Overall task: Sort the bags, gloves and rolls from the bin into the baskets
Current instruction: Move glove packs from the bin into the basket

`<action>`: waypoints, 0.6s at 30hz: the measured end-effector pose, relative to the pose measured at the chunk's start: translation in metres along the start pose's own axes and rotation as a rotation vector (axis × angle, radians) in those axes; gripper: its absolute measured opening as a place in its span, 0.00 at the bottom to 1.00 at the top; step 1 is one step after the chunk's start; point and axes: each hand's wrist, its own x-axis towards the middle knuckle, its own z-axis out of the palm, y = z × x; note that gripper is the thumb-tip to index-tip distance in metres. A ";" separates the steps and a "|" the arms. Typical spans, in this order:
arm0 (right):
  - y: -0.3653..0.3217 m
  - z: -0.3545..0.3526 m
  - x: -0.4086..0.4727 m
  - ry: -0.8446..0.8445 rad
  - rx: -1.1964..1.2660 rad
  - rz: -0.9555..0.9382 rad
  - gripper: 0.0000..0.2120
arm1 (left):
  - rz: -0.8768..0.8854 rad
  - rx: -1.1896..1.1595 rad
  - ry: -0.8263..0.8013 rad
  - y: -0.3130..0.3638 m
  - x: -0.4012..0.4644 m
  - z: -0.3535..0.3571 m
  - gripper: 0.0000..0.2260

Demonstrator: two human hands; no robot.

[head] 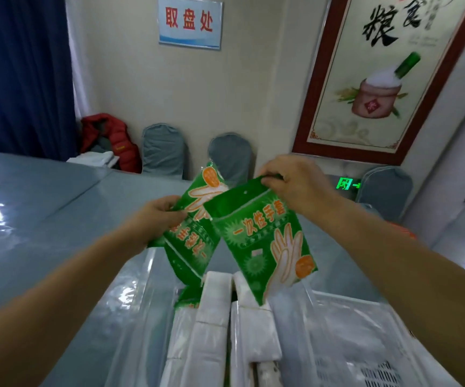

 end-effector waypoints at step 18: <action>0.029 0.005 -0.039 0.197 0.199 0.076 0.06 | 0.070 -0.261 -0.517 0.063 0.021 0.060 0.31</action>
